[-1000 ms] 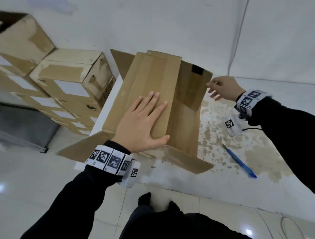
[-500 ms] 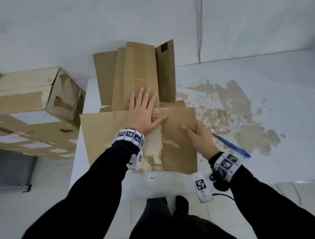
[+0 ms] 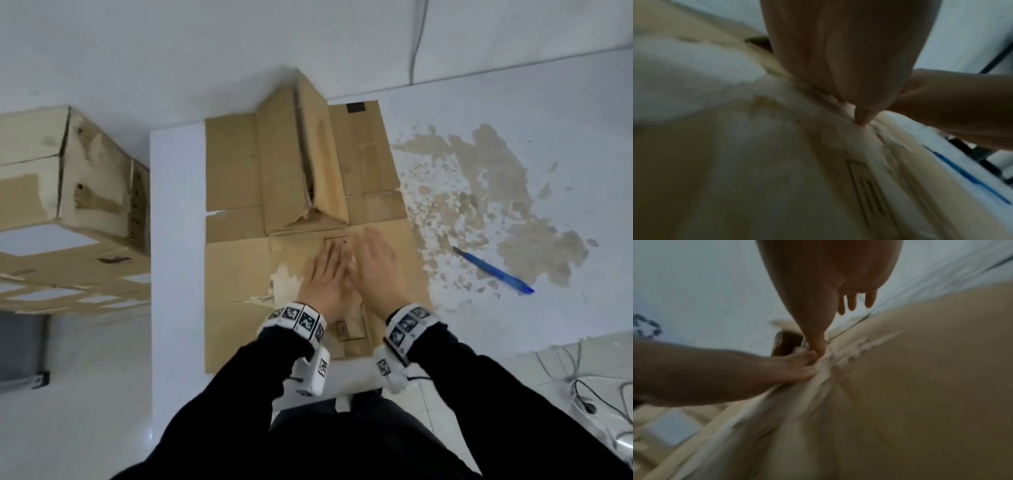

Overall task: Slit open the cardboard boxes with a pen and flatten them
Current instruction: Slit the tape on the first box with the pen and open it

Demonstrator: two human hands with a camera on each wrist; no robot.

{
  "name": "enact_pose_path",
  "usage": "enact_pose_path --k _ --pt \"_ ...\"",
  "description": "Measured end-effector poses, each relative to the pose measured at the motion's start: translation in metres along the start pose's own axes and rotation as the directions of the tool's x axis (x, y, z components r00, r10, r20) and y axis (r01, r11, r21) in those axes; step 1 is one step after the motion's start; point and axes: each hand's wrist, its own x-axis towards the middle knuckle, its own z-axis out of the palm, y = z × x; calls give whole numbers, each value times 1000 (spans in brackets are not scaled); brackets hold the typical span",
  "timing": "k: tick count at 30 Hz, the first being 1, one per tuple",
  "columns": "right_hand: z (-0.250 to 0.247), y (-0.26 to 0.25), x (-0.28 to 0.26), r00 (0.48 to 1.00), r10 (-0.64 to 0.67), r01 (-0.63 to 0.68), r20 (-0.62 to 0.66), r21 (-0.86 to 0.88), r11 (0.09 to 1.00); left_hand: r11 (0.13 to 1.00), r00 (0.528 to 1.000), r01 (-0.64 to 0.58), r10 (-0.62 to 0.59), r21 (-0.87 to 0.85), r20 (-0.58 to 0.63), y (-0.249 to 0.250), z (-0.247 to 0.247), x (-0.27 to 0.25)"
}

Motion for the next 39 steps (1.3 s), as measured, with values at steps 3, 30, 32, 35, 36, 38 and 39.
enact_pose_path --k 3,30,32,35,36,38,39 --pt "24 -16 -13 977 -152 144 147 65 987 999 1000 1 0 -50 23 -30 13 -23" --pt "-15 -25 151 983 28 -20 180 -44 999 944 938 264 -299 -201 -174 -151 -61 70" --pt "-25 9 139 968 179 -181 178 -3 983 824 837 465 -528 -324 -142 -172 -52 51" --pt "-37 40 114 954 263 -274 146 56 960 736 752 555 -643 -387 -145 -181 -42 22" --pt "-37 41 107 954 287 -296 88 114 948 713 723 553 -668 -432 -176 -177 -41 17" --pt "-35 40 91 915 400 -364 -58 310 878 608 609 530 -758 -592 -233 -168 -40 8" --pt "-35 41 83 875 476 -401 -88 420 815 529 541 506 -810 -681 -227 -164 -40 4"
